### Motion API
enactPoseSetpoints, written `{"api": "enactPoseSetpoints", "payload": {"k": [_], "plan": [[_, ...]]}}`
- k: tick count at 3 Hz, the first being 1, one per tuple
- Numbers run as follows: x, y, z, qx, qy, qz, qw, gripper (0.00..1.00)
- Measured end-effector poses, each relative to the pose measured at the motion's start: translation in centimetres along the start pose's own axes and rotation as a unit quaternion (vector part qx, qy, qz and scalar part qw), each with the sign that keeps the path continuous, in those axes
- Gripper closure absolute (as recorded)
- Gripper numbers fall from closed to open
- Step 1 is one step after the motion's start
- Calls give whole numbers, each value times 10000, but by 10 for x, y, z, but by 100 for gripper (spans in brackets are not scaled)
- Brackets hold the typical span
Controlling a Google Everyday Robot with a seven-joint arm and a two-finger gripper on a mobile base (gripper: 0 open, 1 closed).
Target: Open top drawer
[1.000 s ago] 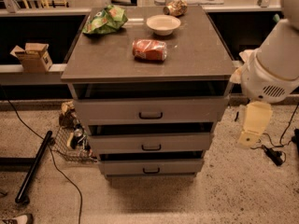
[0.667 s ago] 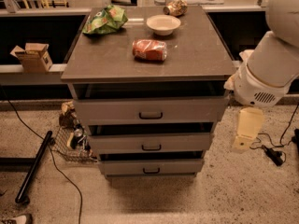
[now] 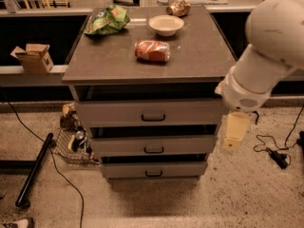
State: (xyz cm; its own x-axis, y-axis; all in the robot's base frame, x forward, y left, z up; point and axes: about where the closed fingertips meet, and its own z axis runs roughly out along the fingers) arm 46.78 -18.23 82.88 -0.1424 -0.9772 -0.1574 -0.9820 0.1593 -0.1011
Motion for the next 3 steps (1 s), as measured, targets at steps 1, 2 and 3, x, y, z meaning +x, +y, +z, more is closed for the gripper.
{"api": "enactPoseSetpoints", "payload": {"k": [1, 2, 3], "plan": [[-17, -24, 49, 17, -110, -226, 9997, 0], [-35, -48, 90, 56, -364, -430, 9984, 0], [-35, -48, 90, 55, -364, -430, 9984, 0]]}}
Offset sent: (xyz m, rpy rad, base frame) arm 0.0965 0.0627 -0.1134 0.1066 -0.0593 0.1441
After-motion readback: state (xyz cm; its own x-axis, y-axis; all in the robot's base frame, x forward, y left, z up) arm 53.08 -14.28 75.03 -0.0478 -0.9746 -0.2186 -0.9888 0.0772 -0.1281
